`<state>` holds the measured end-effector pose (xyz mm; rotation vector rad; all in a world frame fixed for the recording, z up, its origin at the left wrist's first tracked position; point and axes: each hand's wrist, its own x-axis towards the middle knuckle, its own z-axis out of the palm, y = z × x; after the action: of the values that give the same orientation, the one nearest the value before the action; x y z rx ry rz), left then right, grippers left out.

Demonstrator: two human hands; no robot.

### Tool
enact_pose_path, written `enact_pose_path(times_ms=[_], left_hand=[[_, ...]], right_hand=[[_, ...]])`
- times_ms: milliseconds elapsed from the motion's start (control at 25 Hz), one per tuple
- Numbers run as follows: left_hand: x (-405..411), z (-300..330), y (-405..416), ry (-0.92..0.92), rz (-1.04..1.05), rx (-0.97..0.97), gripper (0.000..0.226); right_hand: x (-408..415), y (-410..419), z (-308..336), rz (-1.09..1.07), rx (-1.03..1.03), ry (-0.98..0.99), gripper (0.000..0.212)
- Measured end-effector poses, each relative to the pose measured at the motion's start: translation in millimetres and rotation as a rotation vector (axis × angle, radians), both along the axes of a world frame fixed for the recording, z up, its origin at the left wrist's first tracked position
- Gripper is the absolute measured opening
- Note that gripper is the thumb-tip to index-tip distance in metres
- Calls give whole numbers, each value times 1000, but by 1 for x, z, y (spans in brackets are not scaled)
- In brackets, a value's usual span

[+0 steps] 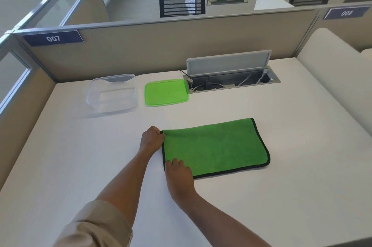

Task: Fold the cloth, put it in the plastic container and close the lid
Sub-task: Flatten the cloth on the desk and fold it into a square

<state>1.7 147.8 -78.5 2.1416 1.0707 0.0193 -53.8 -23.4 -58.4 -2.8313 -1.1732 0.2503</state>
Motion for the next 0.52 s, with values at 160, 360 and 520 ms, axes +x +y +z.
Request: enact_pose_path(times_ms=[160, 360, 520], left_hand=[[0, 7, -3, -22, 1, 21, 6], [2, 22, -6, -53, 6, 46, 5], [10, 37, -6, -96, 24, 43, 9]], right_hand=[[2, -1, 4, -40, -15, 60, 35], [20, -12, 5, -67, 145, 118, 24], [35, -17, 4, -170, 395, 337, 17]])
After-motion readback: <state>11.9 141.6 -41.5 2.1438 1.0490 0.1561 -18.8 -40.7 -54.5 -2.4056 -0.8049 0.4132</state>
